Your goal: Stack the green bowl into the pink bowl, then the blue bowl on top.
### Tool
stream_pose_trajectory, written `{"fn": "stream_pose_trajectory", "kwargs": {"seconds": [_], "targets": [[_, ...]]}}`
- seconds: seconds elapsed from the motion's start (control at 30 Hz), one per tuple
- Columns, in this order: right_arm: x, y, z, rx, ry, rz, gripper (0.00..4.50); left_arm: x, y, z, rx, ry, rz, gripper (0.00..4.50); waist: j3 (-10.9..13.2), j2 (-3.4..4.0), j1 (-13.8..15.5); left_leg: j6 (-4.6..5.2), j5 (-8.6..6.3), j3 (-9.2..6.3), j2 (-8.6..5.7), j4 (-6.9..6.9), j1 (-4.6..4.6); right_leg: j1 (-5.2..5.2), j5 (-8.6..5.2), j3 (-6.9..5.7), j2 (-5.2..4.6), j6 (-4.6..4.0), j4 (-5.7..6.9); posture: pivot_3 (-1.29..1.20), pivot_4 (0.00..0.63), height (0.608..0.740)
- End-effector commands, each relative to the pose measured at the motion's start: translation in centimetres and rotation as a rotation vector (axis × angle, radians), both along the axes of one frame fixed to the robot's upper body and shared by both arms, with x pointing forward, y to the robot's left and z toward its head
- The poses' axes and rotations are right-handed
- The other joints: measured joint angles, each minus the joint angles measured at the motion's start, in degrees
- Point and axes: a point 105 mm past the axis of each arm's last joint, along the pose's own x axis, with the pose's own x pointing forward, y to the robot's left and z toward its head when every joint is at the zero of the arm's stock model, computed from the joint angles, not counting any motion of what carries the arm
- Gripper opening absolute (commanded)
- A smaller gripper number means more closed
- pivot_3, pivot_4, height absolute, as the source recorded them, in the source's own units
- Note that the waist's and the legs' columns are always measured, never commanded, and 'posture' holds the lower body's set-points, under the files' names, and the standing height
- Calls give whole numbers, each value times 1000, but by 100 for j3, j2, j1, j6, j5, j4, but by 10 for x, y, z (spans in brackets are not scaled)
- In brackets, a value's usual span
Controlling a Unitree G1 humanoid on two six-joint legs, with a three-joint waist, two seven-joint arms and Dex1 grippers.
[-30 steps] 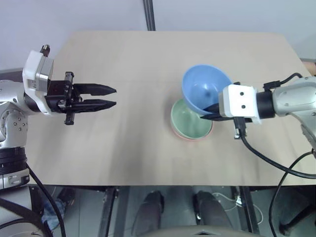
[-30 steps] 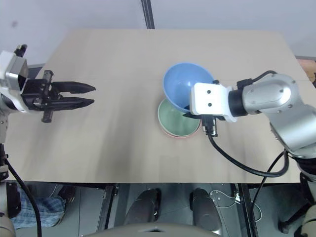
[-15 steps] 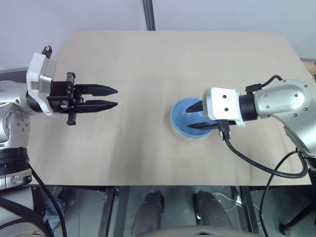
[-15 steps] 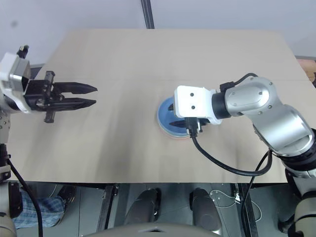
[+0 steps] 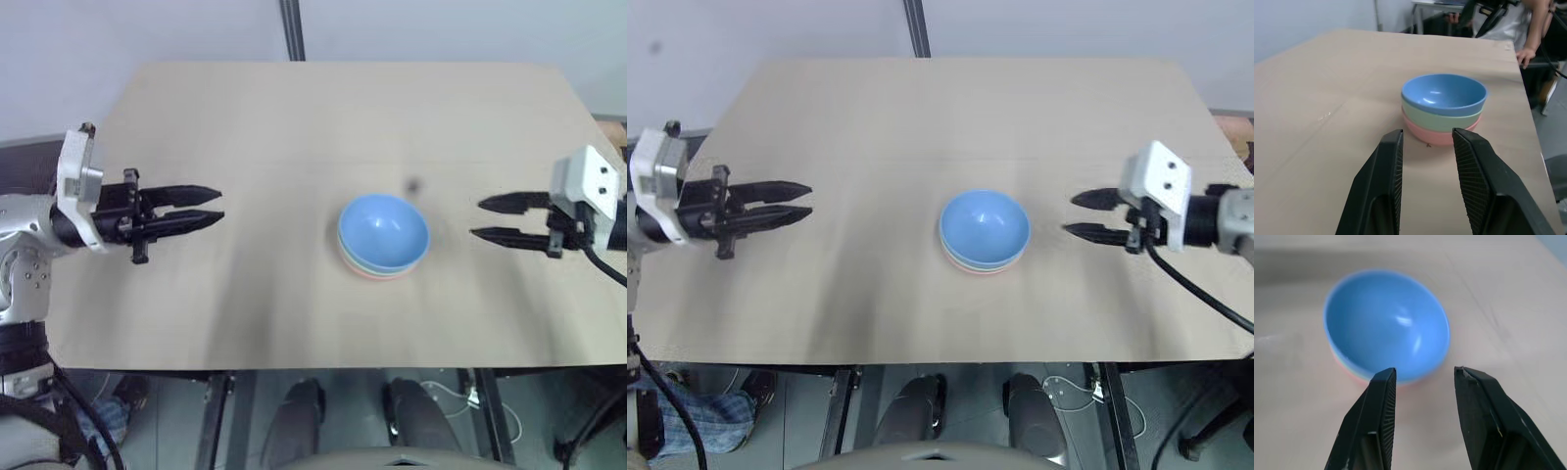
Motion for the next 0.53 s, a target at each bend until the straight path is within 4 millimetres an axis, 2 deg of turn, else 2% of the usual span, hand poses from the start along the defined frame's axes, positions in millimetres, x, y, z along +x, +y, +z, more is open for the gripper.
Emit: {"fn": "stream_pose_trajectory", "kwargs": {"seconds": [0.03,0.23,0.53], "targets": [[-7,-24,16,66,-99,-27,1952,-2,8,9,-50,-47,98,1691,0,0,13,0,0,0,0,5,0,1,0,0,0,0,4,0,150,740],[-14,-40,1,117,-65,-28,1952,-10,7,-12,-60,11,135,1691,0,-1,14,0,0,1,-1,5,17,18,0,0,-3,0,1,0,150,740],[-17,-34,-20,125,-7,1,1952,-19,-7,-18,-63,29,97,1691,0,-1,22,0,0,0,0,5,17,19,0,0,-3,0,0,0,150,740]]}}
